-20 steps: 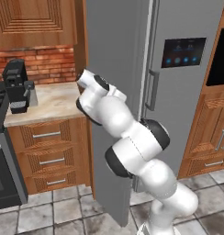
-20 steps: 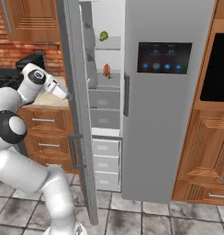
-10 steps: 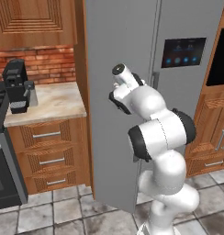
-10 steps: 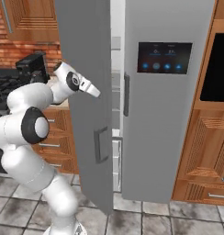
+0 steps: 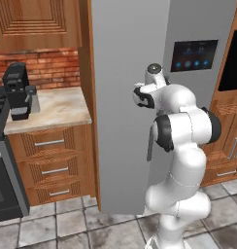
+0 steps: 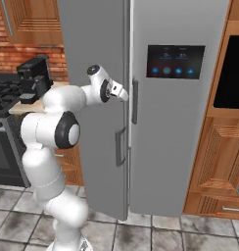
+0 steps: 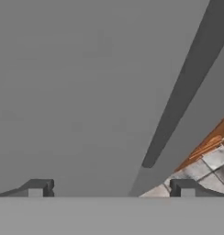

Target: Store the hot dog in the freezer for long-term storage. Close the freezer door after placing the cooked food.

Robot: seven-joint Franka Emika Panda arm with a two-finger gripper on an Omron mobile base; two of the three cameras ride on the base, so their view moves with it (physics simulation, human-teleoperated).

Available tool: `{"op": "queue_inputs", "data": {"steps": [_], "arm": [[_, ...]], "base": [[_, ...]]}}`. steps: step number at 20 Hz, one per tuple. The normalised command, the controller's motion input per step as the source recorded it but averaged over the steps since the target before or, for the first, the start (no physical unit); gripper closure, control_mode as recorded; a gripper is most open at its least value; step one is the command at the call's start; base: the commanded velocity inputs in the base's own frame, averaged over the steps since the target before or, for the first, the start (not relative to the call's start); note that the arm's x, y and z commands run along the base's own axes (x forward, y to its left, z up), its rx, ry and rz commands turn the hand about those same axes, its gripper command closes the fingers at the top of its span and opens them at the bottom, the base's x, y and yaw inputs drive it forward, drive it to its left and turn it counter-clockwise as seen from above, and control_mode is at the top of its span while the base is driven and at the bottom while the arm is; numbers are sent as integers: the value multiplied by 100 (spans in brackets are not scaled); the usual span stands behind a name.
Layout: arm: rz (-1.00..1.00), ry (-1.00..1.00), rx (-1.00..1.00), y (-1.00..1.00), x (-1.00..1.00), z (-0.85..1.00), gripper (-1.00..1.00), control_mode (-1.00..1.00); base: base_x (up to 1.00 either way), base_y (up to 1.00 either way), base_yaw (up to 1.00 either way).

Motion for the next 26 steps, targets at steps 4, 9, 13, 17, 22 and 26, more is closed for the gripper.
{"op": "queue_inputs", "data": {"steps": [4, 9, 13, 17, 22, 26], "arm": [[17, 2, 0, -2, 50, 27, -100, -100], [10, 0, 0, 0, 49, 0, -100, -100], [10, 0, 0, 0, 44, -5, -100, -100], [11, -1, 0, 0, 42, -9, -100, -100], [10, -6, 0, 0, 50, -7, -100, -100], [10, -20, 0, 0, 54, -2, -100, -100]], "base": [[0, 0, 0], [0, 0, 0], [0, 0, 0], [0, 0, 0], [0, 0, 0], [0, 0, 0]]}}
